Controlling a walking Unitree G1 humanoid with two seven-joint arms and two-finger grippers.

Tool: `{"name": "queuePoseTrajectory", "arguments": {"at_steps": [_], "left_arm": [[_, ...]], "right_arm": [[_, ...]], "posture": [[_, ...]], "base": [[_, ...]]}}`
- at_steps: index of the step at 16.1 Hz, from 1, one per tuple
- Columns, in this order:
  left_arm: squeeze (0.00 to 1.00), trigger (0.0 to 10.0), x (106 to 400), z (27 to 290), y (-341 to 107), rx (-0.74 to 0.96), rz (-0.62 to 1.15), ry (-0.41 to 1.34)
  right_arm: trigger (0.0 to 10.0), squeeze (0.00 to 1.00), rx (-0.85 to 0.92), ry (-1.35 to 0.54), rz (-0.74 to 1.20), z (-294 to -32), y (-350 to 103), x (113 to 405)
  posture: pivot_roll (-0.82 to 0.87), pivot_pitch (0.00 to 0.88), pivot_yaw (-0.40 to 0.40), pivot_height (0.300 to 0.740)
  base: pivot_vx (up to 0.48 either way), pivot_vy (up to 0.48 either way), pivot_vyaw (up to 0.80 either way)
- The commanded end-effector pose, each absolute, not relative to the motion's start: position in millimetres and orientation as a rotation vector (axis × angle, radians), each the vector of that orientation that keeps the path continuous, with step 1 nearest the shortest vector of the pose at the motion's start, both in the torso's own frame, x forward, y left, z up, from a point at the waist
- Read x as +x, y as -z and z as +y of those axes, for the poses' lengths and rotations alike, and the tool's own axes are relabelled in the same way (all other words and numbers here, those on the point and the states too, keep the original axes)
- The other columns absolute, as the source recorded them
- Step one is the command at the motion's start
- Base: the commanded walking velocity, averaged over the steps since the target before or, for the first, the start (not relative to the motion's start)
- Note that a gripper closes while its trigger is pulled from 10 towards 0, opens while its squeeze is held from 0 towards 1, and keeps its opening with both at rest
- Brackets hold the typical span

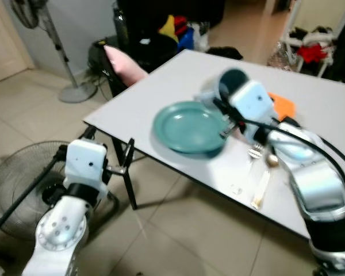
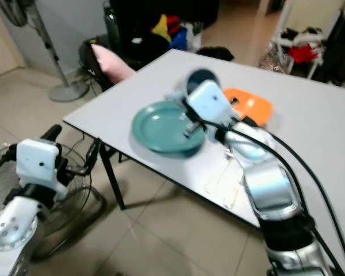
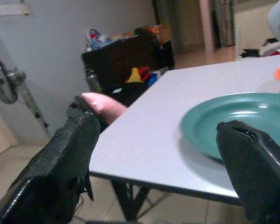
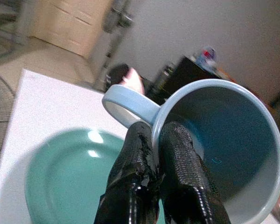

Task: Setting the table

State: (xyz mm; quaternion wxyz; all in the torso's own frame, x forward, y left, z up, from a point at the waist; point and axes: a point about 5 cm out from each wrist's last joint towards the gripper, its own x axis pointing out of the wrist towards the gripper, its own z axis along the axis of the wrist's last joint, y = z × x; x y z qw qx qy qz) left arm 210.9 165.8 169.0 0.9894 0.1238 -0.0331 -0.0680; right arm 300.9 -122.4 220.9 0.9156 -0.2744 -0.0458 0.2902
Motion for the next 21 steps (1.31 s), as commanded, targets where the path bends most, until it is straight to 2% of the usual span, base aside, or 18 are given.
{"name": "queuePoseTrajectory", "arguments": {"at_steps": [1, 13, 17, 21], "left_arm": [[0.0, 10.0, 211, 168, -171, 0.252, -0.067, 0.127], [0.0, 10.0, 217, 168, -173, 0.259, -0.071, 0.164], [0.0, 10.0, 220, 162, -173, 0.264, -0.072, 0.25], [0.0, 10.0, 220, 157, -172, 0.274, -0.061, 0.297]], "right_arm": [[10.0, 0.0, -0.587, -0.611, -0.104, -123, -225, 304], [10.0, 0.0, -0.65, -0.625, -0.07, -130, -227, 319], [10.0, 0.0, -0.674, -0.63, -0.005, -145, -239, 331], [10.0, 0.0, -0.698, -0.659, 0.008, -148, -241, 340]], "posture": [[-0.05, 0.0, 0.041, 0.74], [-0.06, 0.0, 0.058, 0.74], [-0.07, 0.0, 0.064, 0.74], [-0.07, 0.0, 0.066, 0.74]], "base": [[0.319, 0.0, 0.0], [0.319, 0.0, 0.0], [0.318, 0.0, 0.0], [0.319, 0.0, -0.66]]}}
